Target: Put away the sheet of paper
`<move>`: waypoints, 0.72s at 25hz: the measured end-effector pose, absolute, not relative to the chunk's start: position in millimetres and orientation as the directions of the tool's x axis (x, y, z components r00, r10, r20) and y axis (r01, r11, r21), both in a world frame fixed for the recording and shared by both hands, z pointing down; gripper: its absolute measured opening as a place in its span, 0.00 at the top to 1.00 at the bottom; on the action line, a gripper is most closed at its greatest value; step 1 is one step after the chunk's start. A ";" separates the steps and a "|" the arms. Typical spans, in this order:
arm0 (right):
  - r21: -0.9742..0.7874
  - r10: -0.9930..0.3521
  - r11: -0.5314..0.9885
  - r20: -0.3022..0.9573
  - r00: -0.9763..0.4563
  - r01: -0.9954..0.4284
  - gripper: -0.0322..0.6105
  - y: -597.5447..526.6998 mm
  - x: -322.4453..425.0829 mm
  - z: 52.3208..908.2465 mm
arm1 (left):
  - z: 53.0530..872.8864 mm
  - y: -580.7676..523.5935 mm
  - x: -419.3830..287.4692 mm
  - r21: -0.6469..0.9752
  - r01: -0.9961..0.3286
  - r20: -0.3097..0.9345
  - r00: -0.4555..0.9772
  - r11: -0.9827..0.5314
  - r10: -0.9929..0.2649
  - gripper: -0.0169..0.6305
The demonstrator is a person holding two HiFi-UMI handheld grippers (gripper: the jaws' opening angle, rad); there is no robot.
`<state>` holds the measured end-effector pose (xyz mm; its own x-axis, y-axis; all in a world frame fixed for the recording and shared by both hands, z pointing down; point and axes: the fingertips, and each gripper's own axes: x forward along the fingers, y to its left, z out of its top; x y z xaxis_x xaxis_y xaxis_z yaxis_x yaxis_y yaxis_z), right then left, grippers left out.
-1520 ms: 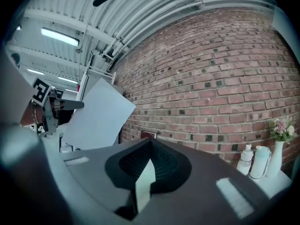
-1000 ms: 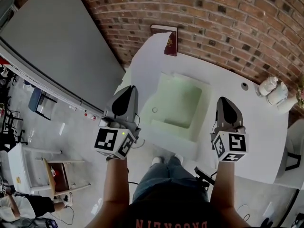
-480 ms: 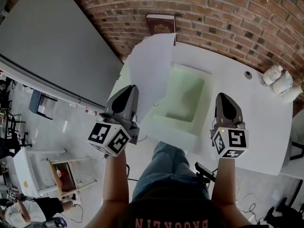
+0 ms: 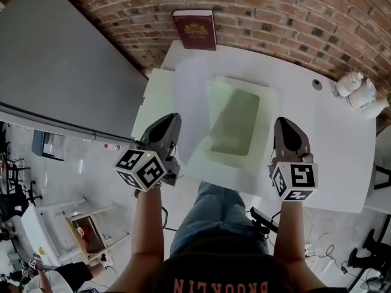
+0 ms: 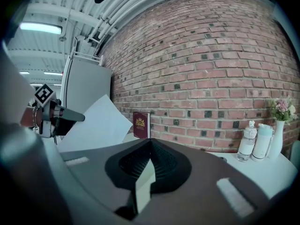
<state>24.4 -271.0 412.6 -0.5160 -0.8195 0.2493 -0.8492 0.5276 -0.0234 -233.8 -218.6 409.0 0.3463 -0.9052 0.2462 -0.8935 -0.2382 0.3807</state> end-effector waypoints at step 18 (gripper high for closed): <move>0.034 -0.850 0.464 0.300 -0.434 -0.885 0.95 -290.1 -4.8 417.4 | 486.4 -264.7 -286.0 0.572 -0.786 0.441 0.535 -0.234 -0.720 0.97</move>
<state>-4.8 -290.1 417.4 -0.4335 -0.8498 0.2997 -0.8854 0.4636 0.0338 -286.0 -264.7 486.4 0.5351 -0.7205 0.4412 -0.7864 -0.2339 0.5717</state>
